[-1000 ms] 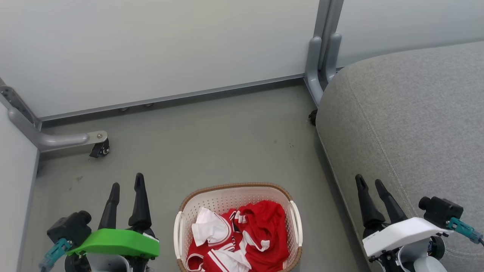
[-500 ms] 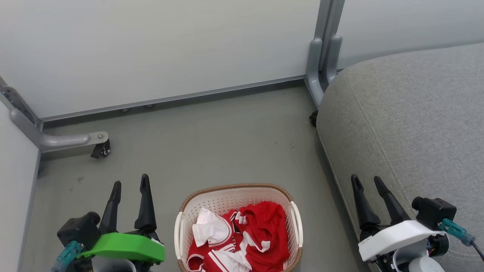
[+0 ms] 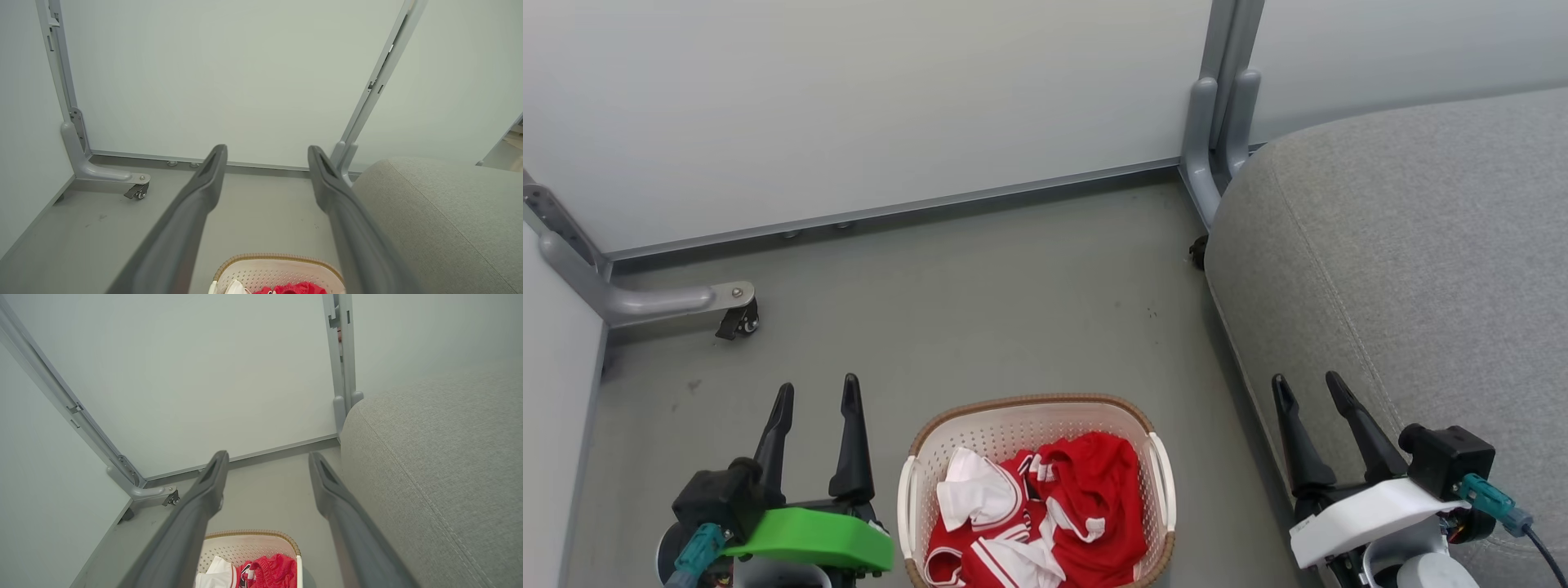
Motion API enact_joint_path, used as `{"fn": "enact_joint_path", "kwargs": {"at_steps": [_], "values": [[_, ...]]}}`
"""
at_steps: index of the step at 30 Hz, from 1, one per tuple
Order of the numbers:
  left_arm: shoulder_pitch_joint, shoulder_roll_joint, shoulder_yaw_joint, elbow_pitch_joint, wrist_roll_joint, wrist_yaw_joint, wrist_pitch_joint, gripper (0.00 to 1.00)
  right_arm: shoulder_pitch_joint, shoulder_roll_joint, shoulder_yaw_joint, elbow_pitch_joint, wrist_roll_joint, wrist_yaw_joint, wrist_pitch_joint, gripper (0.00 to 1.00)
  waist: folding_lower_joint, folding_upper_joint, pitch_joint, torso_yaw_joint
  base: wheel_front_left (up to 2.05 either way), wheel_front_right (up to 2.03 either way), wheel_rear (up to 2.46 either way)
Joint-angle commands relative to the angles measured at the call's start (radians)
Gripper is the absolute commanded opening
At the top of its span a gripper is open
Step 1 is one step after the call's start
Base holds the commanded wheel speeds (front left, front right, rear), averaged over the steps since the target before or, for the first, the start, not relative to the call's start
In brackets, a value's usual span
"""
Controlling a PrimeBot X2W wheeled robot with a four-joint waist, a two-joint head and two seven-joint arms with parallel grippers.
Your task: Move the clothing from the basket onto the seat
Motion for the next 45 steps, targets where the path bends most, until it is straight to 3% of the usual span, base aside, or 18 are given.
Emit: {"fn": "enact_joint_path", "kwargs": {"at_steps": [1, 34, 45], "values": [[0.005, 0.004, -0.002, -0.012, 0.026, 0.003, -0.009, 1.00, 0.009, -0.006, 0.003, -0.012, -0.024, 0.000, -0.011, 1.00, 0.0000, 0.0000, 0.001, 0.000, 0.00, 0.00, 0.00], [0.027, 0.006, -0.040, -0.041, 0.271, 0.016, -0.073, 1.00, 0.021, -0.009, 0.029, -0.046, -0.255, 0.000, -0.072, 1.00, 0.0000, 0.0003, 0.010, -0.001, 0.00, 0.00, 0.00], [0.029, 0.006, -0.037, -0.040, 0.274, 0.011, -0.070, 1.00, 0.022, -0.009, 0.033, -0.048, -0.242, 0.000, -0.072, 1.00, 0.0000, 0.0003, 0.012, -0.003, 0.00, 0.00, 0.00]]}}
